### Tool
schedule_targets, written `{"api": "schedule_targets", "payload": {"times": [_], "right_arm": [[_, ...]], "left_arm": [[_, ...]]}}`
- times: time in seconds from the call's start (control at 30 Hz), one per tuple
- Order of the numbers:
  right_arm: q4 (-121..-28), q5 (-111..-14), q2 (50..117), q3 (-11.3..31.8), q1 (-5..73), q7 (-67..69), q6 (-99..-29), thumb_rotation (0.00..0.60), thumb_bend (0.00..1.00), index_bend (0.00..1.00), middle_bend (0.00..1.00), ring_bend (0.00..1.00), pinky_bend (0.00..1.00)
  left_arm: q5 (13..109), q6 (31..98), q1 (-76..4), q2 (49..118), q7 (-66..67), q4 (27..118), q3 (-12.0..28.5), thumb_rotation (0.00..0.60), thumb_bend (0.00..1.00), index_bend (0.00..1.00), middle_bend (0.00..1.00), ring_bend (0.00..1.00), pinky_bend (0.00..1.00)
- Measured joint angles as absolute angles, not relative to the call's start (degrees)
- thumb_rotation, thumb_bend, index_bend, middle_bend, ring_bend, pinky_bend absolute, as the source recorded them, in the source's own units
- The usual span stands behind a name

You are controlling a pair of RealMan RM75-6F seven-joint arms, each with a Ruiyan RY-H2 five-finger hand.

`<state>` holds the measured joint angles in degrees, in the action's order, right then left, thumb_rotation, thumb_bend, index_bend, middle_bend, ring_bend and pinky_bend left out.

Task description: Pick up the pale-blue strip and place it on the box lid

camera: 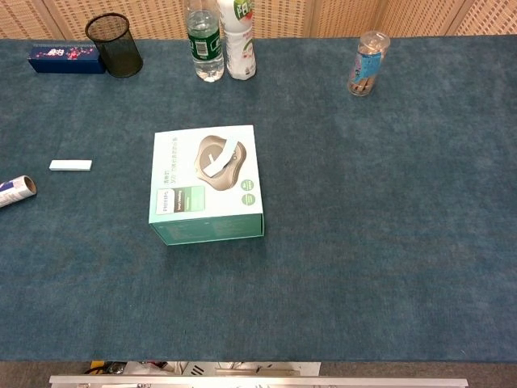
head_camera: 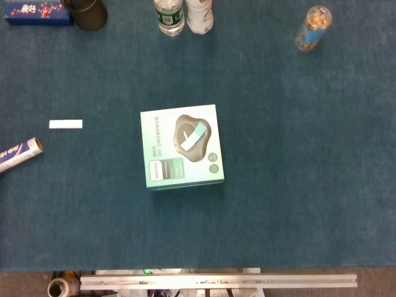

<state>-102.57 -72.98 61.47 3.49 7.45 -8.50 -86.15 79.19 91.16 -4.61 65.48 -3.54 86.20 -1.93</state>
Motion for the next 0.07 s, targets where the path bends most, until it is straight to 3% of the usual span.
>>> {"api": "schedule_targets", "payload": {"times": [0.07], "right_arm": [[-102.7, -73.3, 61.6, 3.6, 7.4, -8.7, -86.0, 0.6, 0.06, 0.3, 0.48, 0.41, 0.54]], "left_arm": [[79.7, 91.1, -4.5, 65.5, -3.5, 86.2, -1.6, 0.6, 0.38, 0.1, 0.35, 0.33, 0.43]]}}
